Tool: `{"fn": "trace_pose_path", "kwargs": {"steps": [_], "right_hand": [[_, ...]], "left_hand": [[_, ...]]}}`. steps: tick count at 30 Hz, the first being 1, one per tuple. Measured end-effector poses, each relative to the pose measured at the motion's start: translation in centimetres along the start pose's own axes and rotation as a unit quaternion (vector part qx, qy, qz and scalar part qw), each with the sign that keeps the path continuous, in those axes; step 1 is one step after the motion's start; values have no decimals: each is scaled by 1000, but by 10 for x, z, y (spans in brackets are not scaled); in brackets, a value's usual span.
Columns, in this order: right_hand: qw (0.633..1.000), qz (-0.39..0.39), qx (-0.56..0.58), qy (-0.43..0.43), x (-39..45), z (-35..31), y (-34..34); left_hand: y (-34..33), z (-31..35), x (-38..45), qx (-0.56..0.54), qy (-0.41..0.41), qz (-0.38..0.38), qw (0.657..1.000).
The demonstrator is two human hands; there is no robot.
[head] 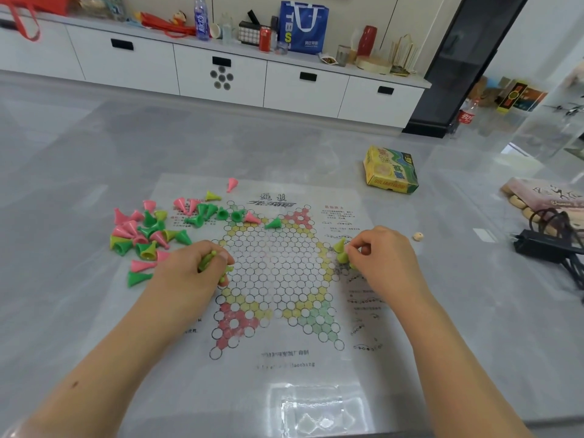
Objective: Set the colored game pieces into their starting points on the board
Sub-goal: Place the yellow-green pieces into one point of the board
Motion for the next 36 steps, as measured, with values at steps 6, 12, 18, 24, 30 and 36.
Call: {"fn": "trace_pose_path", "kwargs": {"steps": [6,12,18,24,30,36], "right_hand": [[1000,-2,-6,-6,0,-1,0],[1000,2,-23,6,-2,-1,1],[971,125,168,112,-26,-31,24],[950,-62,270,141,-42,-76,-4],[886,-149,432,79,-45,-77,-11],[867,-163,465,78,-46,-79,-14]], "left_hand": [[1,0,0,2,7,3,1000],[-1,2,-3,10,2,6,1000],[-8,11,-11,-324,15,-36,945],[-17,20,-18,-348,-9,-43,937],[-28,27,-24,-267,-30,-57,961],[-27,31,-25,-255,-36,-62,964]]}}
Point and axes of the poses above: each hand's wrist, its own x-axis towards the middle knuckle, its own y-axis out of the back of the hand, z = x × y, the point moved 2 cm from there along x, towards the middle knuckle, and after that the axes turned 15 degrees about -z, right-handed, at the moved point
